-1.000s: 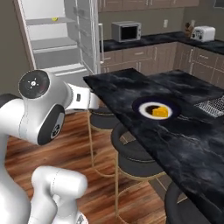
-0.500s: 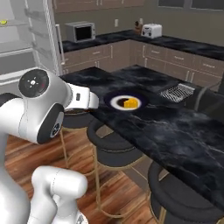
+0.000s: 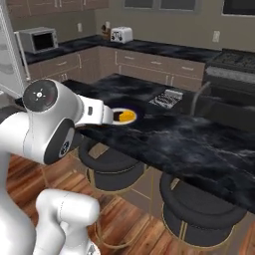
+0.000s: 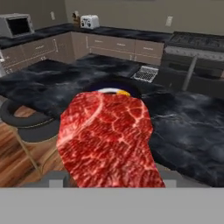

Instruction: Take the cheese, steak, and lemon wedge from the fridge and place them on the plate on the dining counter to create an appetizer plate.

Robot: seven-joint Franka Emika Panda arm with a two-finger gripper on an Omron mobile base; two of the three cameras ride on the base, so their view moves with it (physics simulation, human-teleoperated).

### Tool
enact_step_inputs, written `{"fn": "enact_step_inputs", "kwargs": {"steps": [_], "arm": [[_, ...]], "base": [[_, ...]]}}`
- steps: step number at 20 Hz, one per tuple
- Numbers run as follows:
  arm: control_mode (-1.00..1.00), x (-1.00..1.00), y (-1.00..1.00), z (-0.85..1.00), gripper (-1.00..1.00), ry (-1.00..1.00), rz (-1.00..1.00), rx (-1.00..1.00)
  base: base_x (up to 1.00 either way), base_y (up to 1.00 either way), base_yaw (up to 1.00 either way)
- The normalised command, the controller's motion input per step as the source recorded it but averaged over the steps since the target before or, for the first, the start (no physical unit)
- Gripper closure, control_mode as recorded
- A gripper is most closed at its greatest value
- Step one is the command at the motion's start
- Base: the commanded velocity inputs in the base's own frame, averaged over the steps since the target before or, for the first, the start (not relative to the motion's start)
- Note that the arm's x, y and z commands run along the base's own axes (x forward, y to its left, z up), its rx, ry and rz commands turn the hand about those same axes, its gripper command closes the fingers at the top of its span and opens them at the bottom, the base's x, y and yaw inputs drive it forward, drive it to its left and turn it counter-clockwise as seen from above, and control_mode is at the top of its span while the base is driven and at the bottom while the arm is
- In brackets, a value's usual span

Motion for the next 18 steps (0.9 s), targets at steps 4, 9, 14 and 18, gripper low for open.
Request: {"fn": "enact_step_inputs", "kwargs": {"steps": [4,9,14,18], "arm": [[1.0,0.0,0.0,0.0,1.0,0.0,0.0,0.0],[1.0,0.0,0.0,0.0,1.0,0.0,0.0,0.0],[1.0,0.0,0.0,0.0,1.0,0.0,0.0,0.0],[1.0,0.0,0.0,0.0,1.0,0.0,0.0,0.0]], "base": [[0.43,0.91,-0.42],[0.45,1.0,-0.4],[0.52,0.58,-0.35],[0.45,0.02,-0.29]]}}
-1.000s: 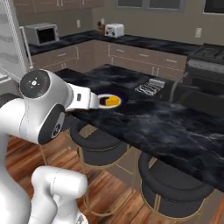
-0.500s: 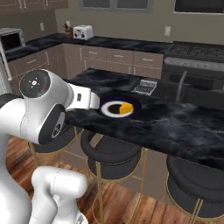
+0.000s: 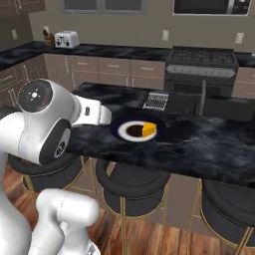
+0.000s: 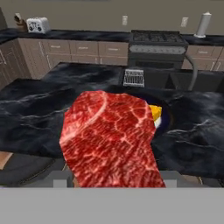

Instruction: Take the cheese, steak, and lemon wedge from the fridge and place them on the plate on the dining counter to create an appetizer plate.

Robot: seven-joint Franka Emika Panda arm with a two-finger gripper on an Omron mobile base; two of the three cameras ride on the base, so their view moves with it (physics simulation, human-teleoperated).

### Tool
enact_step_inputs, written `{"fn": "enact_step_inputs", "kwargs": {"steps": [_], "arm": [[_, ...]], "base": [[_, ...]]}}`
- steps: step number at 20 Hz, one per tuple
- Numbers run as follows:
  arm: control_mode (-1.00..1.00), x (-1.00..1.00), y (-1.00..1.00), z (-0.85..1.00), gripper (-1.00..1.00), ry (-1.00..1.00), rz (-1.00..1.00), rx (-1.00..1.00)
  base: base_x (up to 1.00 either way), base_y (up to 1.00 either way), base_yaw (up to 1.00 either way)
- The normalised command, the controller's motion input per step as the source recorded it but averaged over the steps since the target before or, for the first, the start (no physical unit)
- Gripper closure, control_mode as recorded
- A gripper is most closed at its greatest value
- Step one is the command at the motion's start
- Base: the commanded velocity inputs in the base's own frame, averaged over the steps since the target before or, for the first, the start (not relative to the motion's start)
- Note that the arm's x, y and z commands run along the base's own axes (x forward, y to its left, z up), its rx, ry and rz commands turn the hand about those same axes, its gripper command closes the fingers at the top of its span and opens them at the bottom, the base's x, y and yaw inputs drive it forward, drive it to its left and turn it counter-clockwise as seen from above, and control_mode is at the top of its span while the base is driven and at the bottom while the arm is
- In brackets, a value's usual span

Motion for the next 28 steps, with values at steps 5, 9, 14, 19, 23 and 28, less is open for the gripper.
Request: {"fn": "enact_step_inputs", "kwargs": {"steps": [5,9,14,19,23,28], "arm": [[1.0,0.0,0.0,0.0,1.0,0.0,0.0,0.0],[1.0,0.0,0.0,0.0,1.0,0.0,0.0,0.0],[1.0,0.0,0.0,0.0,1.0,0.0,0.0,0.0],[1.0,0.0,0.0,0.0,1.0,0.0,0.0,0.0],[-1.0,0.14,0.0,0.0,1.0,0.0,-0.04,0.0],[-1.0,0.58,0.0,-0.06,1.0,0.0,-0.13,0.0]], "base": [[0.39,-0.03,-0.22],[0.46,0.0,-0.21],[0.52,0.0,-0.19],[0.65,0.0,-0.17],[0.46,0.0,-0.12],[0.0,0.0,0.0]]}}
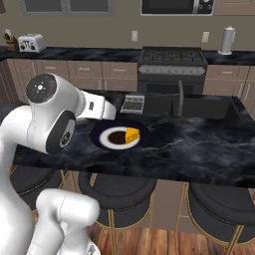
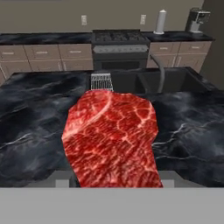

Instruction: Take the cheese, steak, and lemon wedge from the fridge and place them on the plate on the dining counter to create an appetizer plate.

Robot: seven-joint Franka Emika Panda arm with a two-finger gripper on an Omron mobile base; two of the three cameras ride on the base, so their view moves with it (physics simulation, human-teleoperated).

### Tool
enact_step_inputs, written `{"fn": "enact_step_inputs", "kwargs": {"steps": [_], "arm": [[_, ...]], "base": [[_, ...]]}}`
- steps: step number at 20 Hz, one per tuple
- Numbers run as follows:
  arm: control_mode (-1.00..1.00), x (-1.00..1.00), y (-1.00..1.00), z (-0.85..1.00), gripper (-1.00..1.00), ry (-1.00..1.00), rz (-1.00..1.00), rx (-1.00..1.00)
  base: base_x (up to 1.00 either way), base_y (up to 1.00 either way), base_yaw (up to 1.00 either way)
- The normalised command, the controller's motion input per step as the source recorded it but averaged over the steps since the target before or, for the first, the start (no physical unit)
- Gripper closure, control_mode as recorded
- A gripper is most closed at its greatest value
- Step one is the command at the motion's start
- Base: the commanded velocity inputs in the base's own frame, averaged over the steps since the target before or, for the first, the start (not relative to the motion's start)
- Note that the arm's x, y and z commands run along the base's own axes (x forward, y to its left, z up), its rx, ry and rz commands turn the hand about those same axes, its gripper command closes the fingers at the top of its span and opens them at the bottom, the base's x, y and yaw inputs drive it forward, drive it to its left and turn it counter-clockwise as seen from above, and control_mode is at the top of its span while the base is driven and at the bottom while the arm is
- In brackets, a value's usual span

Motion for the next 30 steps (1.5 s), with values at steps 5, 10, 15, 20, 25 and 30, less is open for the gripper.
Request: {"fn": "enact_step_inputs", "kwargs": {"steps": [5,10,15,20,25,30], "arm": [[-1.0,0.63,0.06,-0.28,1.0,0.0,-0.08,0.0],[-1.0,0.42,0.07,-0.4,1.0,0.12,-0.03,0.0],[-1.0,0.38,0.1,-0.43,1.0,0.24,0.0,0.0],[-1.0,0.38,0.18,-0.34,1.0,0.25,0.0,0.0],[-1.0,0.34,0.24,-0.37,1.0,0.17,0.0,0.0],[-1.0,0.38,0.13,-0.44,1.0,0.06,0.0,0.0]], "base": [[0.0,0.0,0.0],[0.0,0.0,0.0],[0.0,0.0,0.0],[0.0,0.0,0.0],[0.0,0.0,0.0],[0.0,0.0,0.0]]}}
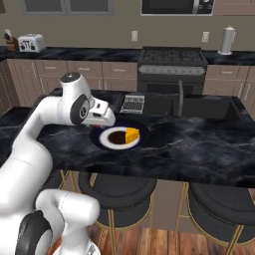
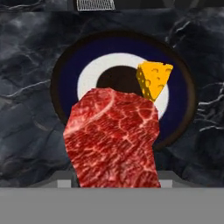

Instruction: Take the cheese, steak, and lemon wedge from the fridge and place them on the plate on the dining counter to create an appetizer plate.

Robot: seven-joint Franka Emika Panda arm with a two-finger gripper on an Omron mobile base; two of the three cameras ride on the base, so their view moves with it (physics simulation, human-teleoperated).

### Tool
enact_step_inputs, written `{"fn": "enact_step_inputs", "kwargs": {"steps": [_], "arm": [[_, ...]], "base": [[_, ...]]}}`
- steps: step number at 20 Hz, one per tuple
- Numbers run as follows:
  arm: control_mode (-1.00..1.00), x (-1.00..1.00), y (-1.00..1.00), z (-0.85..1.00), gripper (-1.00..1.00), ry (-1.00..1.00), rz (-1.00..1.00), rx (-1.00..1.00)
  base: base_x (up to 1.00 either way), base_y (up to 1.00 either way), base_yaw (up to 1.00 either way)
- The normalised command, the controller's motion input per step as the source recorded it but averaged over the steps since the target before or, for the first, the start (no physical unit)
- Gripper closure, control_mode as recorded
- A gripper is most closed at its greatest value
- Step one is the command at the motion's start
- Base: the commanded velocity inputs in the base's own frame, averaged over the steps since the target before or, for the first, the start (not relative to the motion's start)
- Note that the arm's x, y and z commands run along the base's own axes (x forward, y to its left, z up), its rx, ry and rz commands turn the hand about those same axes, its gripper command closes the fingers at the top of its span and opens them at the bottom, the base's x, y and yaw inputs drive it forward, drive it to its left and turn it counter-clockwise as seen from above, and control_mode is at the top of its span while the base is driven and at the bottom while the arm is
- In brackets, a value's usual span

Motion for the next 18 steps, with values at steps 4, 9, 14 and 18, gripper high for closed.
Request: {"fn": "enact_step_inputs", "kwargs": {"steps": [4,9,14,18], "arm": [[-1.0,0.5,0.0,-0.39,1.0,0.0,0.0,0.0],[-1.0,0.56,0.0,-0.35,1.0,0.0,0.0,0.0],[-1.0,0.55,0.0,-0.39,1.0,0.0,0.0,0.0],[-1.0,0.55,0.0,-0.35,1.0,0.0,0.0,0.0]], "base": [[0.0,0.0,0.0],[0.0,0.0,0.0],[0.0,0.0,0.0],[0.0,0.0,0.0]]}}
